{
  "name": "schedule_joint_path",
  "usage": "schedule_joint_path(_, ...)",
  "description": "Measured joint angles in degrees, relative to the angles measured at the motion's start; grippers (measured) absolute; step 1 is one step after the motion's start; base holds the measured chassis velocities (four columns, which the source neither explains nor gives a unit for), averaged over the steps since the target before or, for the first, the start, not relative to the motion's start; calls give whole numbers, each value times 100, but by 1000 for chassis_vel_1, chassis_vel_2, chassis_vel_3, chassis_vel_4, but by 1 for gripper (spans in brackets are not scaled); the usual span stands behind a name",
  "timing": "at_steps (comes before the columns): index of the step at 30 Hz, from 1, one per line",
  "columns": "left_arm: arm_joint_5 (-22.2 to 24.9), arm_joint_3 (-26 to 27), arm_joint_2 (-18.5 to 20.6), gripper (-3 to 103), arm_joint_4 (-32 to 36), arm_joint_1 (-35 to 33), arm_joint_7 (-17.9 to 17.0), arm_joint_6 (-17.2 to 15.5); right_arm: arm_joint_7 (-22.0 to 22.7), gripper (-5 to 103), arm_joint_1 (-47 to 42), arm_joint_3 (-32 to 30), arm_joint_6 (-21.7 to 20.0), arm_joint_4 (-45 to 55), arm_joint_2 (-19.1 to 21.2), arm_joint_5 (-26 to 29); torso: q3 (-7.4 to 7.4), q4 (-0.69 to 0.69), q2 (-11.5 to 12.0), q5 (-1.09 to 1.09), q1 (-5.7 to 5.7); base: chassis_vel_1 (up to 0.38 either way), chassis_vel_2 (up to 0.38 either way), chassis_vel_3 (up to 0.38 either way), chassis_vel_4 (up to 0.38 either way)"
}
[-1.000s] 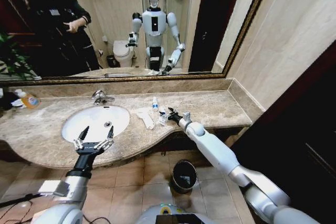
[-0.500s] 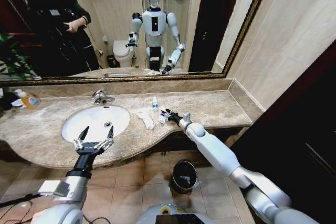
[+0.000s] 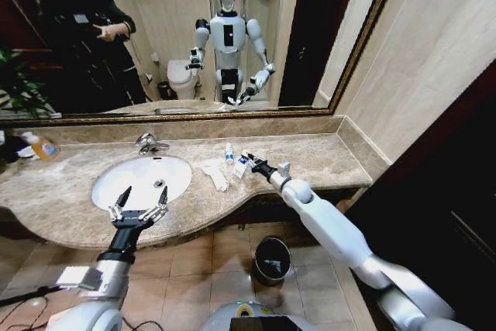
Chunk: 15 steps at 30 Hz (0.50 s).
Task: Pick up the trash from the sink and place it in the trash bin.
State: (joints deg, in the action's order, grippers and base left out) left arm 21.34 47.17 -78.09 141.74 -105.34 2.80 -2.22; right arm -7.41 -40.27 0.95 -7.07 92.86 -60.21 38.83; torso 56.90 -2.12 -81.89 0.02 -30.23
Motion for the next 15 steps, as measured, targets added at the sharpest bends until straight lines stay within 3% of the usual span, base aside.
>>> schedule_joint_path(4,0,0,0,100,0,0,0,0,143,19,-921,-524,-107,917,619,316,0,1,0,0,0,0,0,0,0)
schedule_joint_path(8,0,0,0,100,0,0,0,0,101,19,-1643,-1016,-59,1454,875,316,0,1,0,0,1,0,0,0,0)
schedule_joint_path(15,0,0,0,100,0,0,0,0,180,19,-2835,-1674,242,1990,770,61,-1,0,0,0,1,0,0,0,0)
